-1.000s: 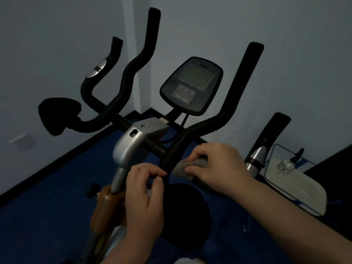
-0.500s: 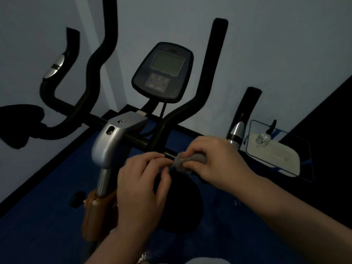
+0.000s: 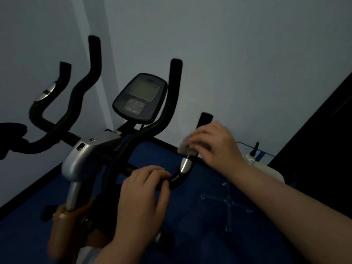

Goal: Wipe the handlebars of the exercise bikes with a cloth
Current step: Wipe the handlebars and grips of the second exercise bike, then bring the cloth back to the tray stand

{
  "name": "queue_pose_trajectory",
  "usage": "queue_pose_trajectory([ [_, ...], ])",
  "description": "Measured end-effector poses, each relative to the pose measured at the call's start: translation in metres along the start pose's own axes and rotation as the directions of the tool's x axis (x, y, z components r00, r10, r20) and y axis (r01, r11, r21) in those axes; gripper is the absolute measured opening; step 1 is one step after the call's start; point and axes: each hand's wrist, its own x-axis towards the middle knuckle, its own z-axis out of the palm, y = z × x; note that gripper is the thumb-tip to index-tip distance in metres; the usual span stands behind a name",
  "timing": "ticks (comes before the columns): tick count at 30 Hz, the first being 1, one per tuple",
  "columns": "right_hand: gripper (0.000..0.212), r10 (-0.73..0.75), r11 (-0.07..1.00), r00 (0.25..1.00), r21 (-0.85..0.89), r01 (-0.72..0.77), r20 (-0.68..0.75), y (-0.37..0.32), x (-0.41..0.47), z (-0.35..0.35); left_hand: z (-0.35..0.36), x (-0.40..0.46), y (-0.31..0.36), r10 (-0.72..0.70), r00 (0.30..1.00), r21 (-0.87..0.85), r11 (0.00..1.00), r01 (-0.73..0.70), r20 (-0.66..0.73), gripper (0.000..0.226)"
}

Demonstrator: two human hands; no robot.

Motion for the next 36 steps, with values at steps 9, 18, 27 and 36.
queue_pose_trajectory([
  [9,0.010,0.381,0.910,0.922,0.206,-0.361,-0.065,0.024,-0.042,-0.020,0.024,0.005,0.045,-0.041,0.992,-0.064,0.997,0.033,-0.119,0.022],
  [18,0.020,0.709,0.640,0.639,0.110,-0.761,0.297,0.083,-0.201,-0.050,0.151,-0.035,0.086,-0.053,0.943,-0.074,0.994,0.081,0.327,0.014],
  [27,0.018,0.870,0.405,0.396,0.034,-0.914,0.292,0.112,-0.282,-0.055,0.248,-0.022,0.118,-0.047,0.721,0.041,0.999,0.025,0.692,0.019],
  [36,0.014,0.935,0.252,0.218,-0.093,-0.963,0.279,0.165,-0.298,-0.031,0.332,0.021,0.119,-0.014,0.569,0.045,0.998,-0.040,0.822,0.020],
])
